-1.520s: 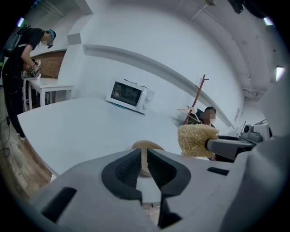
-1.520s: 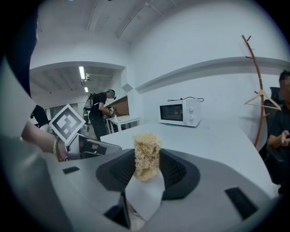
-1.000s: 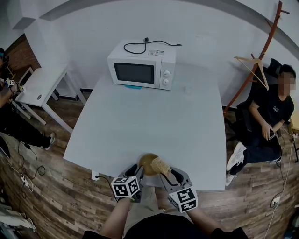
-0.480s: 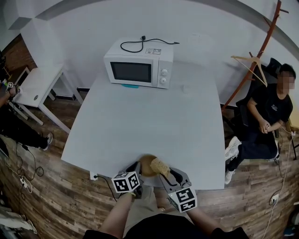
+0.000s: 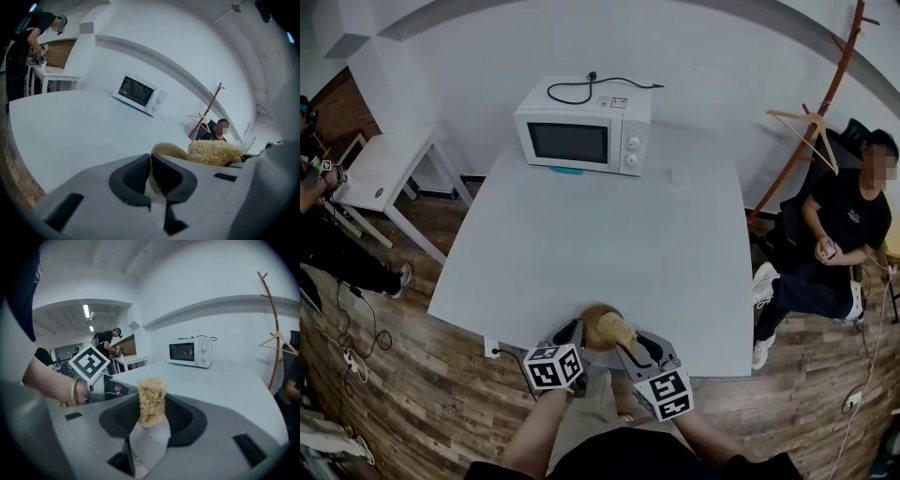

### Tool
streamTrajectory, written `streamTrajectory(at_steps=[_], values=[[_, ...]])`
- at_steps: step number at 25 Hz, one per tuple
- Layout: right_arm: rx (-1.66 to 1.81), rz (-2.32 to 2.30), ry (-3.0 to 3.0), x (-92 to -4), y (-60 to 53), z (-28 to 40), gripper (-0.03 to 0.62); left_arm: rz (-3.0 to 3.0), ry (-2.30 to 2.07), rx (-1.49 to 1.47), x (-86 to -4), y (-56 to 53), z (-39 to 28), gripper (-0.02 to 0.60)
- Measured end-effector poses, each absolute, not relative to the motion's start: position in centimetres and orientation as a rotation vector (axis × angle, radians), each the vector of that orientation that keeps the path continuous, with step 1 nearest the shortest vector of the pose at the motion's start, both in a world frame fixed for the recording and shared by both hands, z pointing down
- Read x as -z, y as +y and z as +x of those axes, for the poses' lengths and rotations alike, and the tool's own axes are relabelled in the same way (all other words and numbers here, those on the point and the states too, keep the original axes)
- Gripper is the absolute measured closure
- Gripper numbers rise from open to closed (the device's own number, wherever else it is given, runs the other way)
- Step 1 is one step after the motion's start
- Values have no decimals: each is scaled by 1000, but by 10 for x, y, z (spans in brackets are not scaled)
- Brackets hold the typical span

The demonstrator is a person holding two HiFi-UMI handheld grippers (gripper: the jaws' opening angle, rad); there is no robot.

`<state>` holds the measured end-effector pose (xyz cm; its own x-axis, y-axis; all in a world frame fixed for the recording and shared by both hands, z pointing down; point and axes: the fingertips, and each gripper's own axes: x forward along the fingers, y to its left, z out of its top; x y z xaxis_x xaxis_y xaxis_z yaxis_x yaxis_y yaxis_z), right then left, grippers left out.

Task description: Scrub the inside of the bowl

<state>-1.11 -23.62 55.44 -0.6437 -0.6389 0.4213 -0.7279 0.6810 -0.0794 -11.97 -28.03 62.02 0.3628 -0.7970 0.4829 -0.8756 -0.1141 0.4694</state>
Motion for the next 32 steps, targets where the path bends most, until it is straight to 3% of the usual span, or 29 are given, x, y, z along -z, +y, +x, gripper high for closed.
streamTrajectory(at_steps=[32], values=[[-285, 995, -2528, -542, -186, -15, 431, 2132, -1557, -137, -555, -210, -90, 549]])
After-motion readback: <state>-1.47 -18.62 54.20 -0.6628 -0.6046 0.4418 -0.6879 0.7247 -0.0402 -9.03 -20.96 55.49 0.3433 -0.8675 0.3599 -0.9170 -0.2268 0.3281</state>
